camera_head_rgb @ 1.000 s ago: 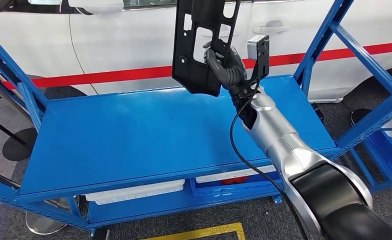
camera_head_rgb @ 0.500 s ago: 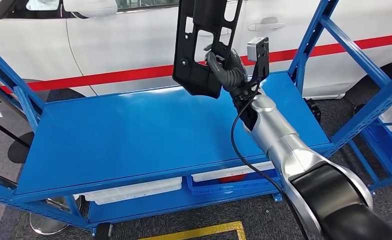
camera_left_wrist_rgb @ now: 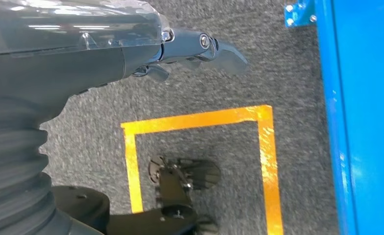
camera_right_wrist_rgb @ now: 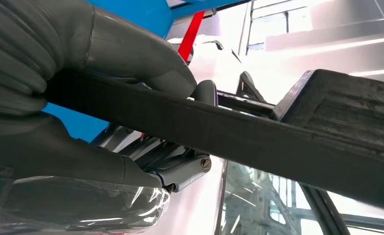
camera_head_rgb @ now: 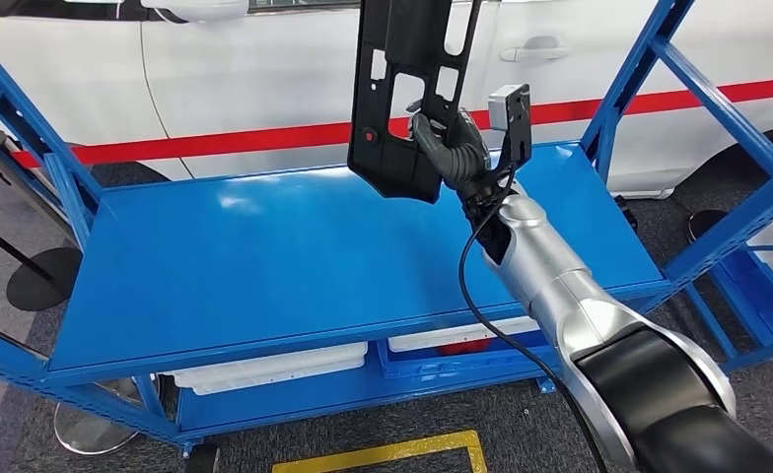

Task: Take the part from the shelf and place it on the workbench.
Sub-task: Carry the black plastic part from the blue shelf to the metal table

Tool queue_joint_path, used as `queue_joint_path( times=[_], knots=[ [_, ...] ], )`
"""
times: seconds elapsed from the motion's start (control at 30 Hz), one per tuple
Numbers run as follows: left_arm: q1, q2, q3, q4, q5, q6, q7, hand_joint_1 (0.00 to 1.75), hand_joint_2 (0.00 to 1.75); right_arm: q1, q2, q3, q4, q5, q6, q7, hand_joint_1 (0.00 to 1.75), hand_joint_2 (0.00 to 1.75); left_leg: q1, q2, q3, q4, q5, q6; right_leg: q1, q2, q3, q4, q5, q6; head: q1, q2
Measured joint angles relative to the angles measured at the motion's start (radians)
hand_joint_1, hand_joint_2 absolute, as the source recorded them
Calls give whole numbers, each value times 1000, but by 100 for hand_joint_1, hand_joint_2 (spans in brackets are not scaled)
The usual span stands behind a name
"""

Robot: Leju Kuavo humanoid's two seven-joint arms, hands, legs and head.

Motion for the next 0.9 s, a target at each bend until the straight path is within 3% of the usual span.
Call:
queue_joint_path(
  times=[0.03,0.07,0.1,0.23,0.27,0.37,0.4,0.43,0.53,0.57,0.6,0.63,0.7,0.77,0.8,0.9],
  knots=[
    [2,0,-1,0,-2,2,2,0,175,2,-1,0,3,-2,3,0,175,175,-1,0,-6,1,3,0,0,0,-23,64,-28,1,0,0],
    [3,0,-2,0,-4,4,3,0,175,4,-2,0,5,-3,6,1,175,175,-1,0,-11,2,7,0,0,0,-33,101,-38,2,0,0],
    [5,0,-4,0,-6,5,3,0,175,5,-1,1,7,-4,8,2,175,175,-2,0,-17,4,11,-2,0,0,-24,99,-29,1,0,0],
    [9,0,-6,0,-9,14,3,0,175,2,0,2,8,-12,14,4,175,175,-3,-4,-36,11,25,-17,4,1,120,-134,54,-14,0,0],
    [10,1,-6,0,-10,18,2,0,175,1,1,3,8,-15,16,4,175,175,-3,-4,-38,11,29,-24,8,2,133,-162,59,-19,0,0],
    [20,2,-8,0,-17,29,0,0,175,7,3,4,8,-23,18,-2,175,175,-3,-5,-44,8,40,-45,10,1,123,-172,74,-36,0,0],
    [23,3,-8,0,-19,33,-1,0,175,11,4,5,8,-26,19,-5,175,175,-3,-5,-51,17,27,-50,8,-1,118,-176,83,-46,0,0],
    [26,4,-9,0,-21,35,-1,0,175,14,4,5,8,-29,19,-7,175,175,-3,-4,-63,47,-4,-55,5,-3,110,-181,94,-55,0,0],
    [29,5,-11,0,-26,42,-1,0,175,26,6,7,8,-35,20,-11,175,175,0,-3,-114,230,-140,-67,5,-5,75,-184,124,-66,0,0],
    [30,5,-11,0,-27,45,-2,0,175,31,7,9,8,-36,20,-12,175,175,1,-3,-119,278,-159,-69,6,-5,63,-182,133,-65,0,0],
    [31,6,-12,0,-28,48,-3,0,175,36,7,11,8,-37,20,-12,175,175,1,-3,-109,294,-156,-70,7,-5,50,-181,142,-65,0,0],
    [32,6,-12,0,-27,51,-4,0,175,40,7,14,8,-37,20,-12,175,175,1,-3,-82,276,-137,-70,7,-5,37,-178,151,-63,0,0],
    [33,7,-12,0,-27,55,-7,0,175,45,8,19,6,-38,20,-14,175,175,0,-3,12,152,-101,-63,7,-5,14,-172,168,-58,0,0],
    [33,8,-12,0,-28,57,-7,0,175,47,8,21,3,-38,20,-16,175,175,-3,-3,90,39,-105,-55,10,-4,0,-168,178,-51,0,0],
    [32,9,-12,0,-28,57,-7,0,175,47,8,22,2,-38,20,-17,175,175,-5,-3,106,15,-115,-52,11,-4,-2,-167,181,-49,0,0],
    [32,9,-12,0,-28,57,-7,0,175,47,8,22,1,-38,20,-18,175,175,-6,-3,111,9,-116,-52,12,-4,-3,-167,182,-48,0,0]
  ],
)
